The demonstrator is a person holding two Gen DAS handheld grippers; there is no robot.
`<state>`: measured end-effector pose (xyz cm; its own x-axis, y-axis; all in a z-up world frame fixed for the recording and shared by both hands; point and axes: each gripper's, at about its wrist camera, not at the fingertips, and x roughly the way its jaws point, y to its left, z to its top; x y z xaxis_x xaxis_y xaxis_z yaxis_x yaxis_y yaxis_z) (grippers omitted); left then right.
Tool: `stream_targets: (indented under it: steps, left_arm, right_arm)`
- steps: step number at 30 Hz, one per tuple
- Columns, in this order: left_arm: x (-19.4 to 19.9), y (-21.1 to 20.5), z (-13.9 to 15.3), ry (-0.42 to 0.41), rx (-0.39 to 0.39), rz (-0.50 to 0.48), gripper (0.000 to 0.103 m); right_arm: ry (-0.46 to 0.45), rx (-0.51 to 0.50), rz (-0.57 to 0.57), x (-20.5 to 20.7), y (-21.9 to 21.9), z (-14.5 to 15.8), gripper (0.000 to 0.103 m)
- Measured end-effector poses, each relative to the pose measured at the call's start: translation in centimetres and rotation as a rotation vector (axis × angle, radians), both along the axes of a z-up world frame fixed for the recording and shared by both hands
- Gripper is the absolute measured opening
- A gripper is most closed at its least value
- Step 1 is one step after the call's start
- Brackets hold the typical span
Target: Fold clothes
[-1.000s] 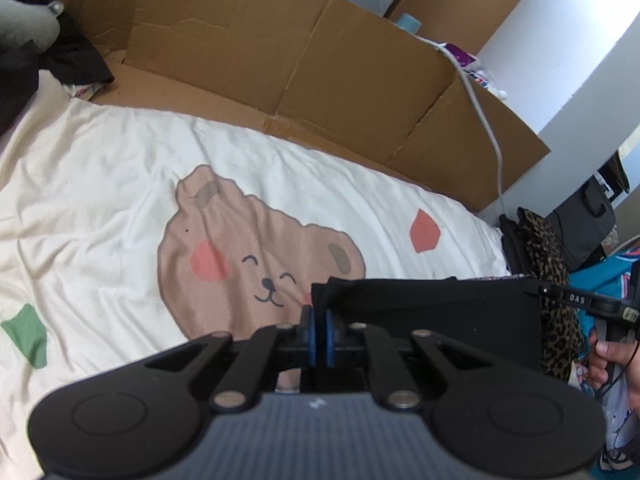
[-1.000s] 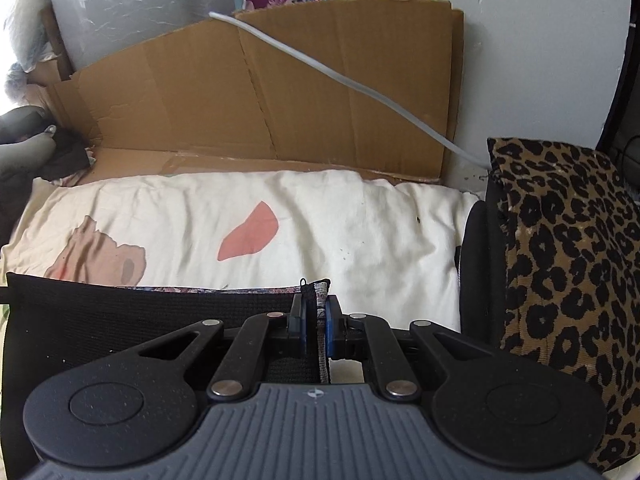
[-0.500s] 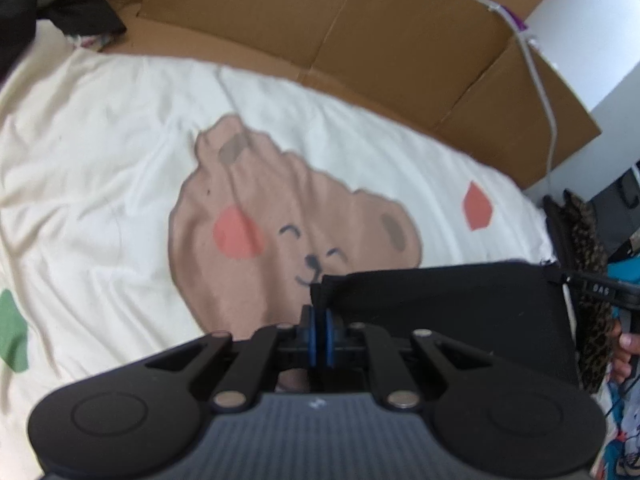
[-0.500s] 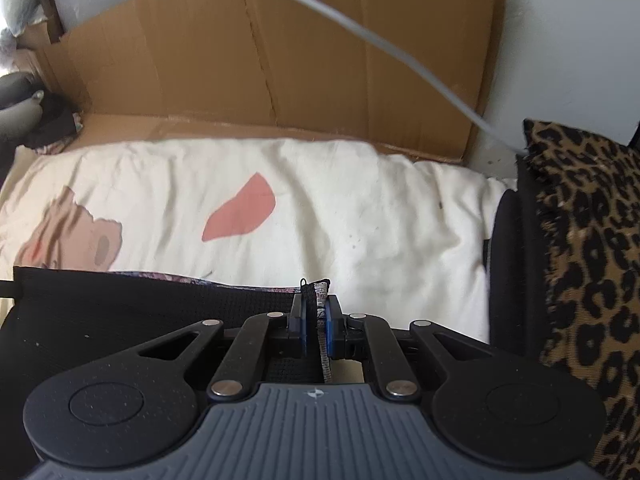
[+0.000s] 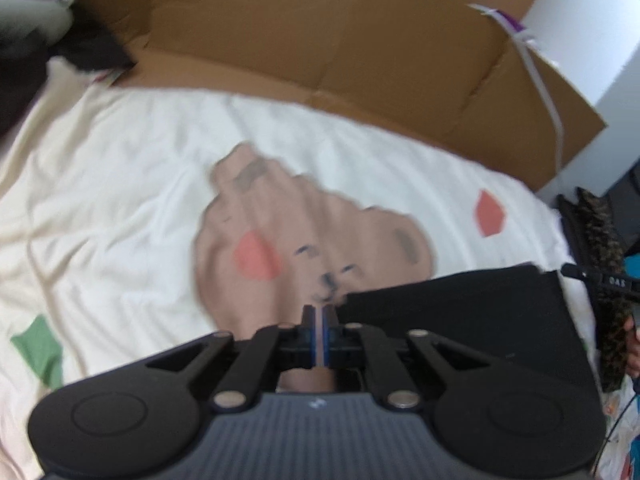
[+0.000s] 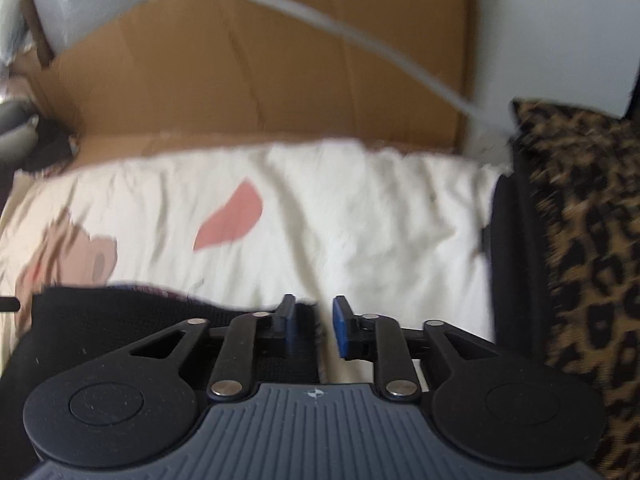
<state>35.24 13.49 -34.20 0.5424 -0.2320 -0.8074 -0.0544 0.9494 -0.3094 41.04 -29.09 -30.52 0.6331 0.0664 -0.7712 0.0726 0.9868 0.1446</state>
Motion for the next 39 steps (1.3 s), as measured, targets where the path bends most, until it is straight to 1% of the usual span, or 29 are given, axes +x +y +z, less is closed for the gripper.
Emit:
stream_targets:
  steps: [4, 6, 8, 9, 11, 13, 14, 15, 17, 18, 20, 21, 22, 23, 24, 26, 28, 31, 33, 34, 36, 39]
  left_arm:
    - [0.4, -2.7, 1.5, -0.029, -0.054, -0.074, 0.007]
    - [0.5, -4.7, 2.1, -0.056, -0.044, -0.130, 0.011]
    - [0.6, -6.7, 2.6, -0.080, -0.027, -0.189, 0.019]
    - [0.6, -7.5, 2.7, -0.085, -0.011, -0.210, 0.020]
    - [0.9, -8.7, 2.7, -0.089, 0.001, -0.233, 0.022]
    - [1.1, -9.5, 2.6, -0.088, -0.008, -0.245, 0.027]
    - [1.2, -9.8, 2.5, -0.087, -0.013, -0.252, 0.033]
    - [1.3, -10.2, 2.4, -0.087, -0.003, -0.257, 0.047]
    - [1.5, -10.9, 2.2, -0.085, 0.022, -0.269, 0.066]
    - [1.6, -11.2, 2.1, -0.085, 0.034, -0.275, 0.067]
    - [1.8, -11.7, 2.0, -0.092, 0.031, -0.285, 0.068]
    - [1.9, -11.9, 2.1, -0.099, 0.039, -0.287, 0.067]
    - [2.0, -12.2, 2.1, -0.105, 0.048, -0.290, 0.064]
    - [2.1, -12.4, 2.1, -0.112, 0.056, -0.292, 0.052]
    - [2.2, -12.6, 2.0, -0.111, 0.058, -0.300, 0.030]
    - [2.4, -13.0, 1.5, -0.100, 0.065, -0.315, 0.008]
    - [2.6, -13.4, 0.9, -0.088, 0.071, -0.330, 0.009]
    - [2.7, -13.5, -0.7, -0.058, 0.095, -0.320, 0.008]
    - [2.8, -12.7, -1.8, -0.039, 0.055, -0.277, 0.003]
    - [2.9, -12.2, -2.4, -0.036, 0.033, -0.260, 0.003]
    - [2.8, -11.7, -2.8, -0.054, 0.021, -0.278, 0.003]
    - [2.3, -12.0, -2.7, -0.072, 0.045, -0.285, 0.003]
  right_arm:
    - [-0.060, 0.038, 0.023, -0.9, 0.8, 2.1, 0.025]
    - [-0.070, 0.050, 0.071, -1.3, 2.2, 2.6, 0.025]
    - [-0.073, 0.047, 0.122, -1.5, 4.0, 2.8, 0.025]
    - [-0.073, 0.041, 0.147, -1.5, 4.8, 2.8, 0.025]
    - [-0.076, 0.035, 0.183, -1.6, 6.1, 2.7, 0.025]
    - [-0.073, 0.029, 0.203, -1.7, 7.0, 2.5, 0.025]
    - [-0.073, 0.028, 0.212, -1.7, 7.4, 2.4, 0.025]
    - [-0.072, 0.030, 0.218, -1.8, 7.7, 2.3, 0.025]
    - [-0.070, 0.032, 0.231, -1.9, 8.2, 2.1, 0.025]
    - [-0.068, 0.033, 0.237, -1.8, 8.5, 1.9, 0.025]
    - [-0.063, 0.034, 0.250, -1.7, 9.0, 1.6, 0.025]
    - [-0.059, 0.036, 0.259, -1.5, 9.3, 1.5, 0.024]
    - [-0.056, 0.037, 0.267, -1.4, 9.6, 1.3, 0.017]
    - [-0.052, 0.038, 0.272, -1.3, 9.8, 1.2, 0.013]
    - [-0.049, 0.039, 0.278, -1.1, 10.0, 1.1, 0.011]
    - [-0.049, 0.034, 0.286, -0.9, 10.3, 1.0, 0.011]
    - [-0.049, 0.027, 0.290, -0.5, 10.5, 0.8, 0.011]
    - [-0.027, 0.022, 0.291, 0.1, 10.6, 0.0, 0.012]
    - [-0.012, 0.028, 0.296, 0.3, 10.7, -0.9, 0.012]
    - [-0.009, 0.030, 0.299, 0.4, 10.7, -1.3, 0.011]
    - [-0.010, 0.024, 0.304, 0.4, 10.9, -1.7, 0.010]
    - [0.001, 0.008, 0.296, 0.5, 11.3, -1.9, 0.010]
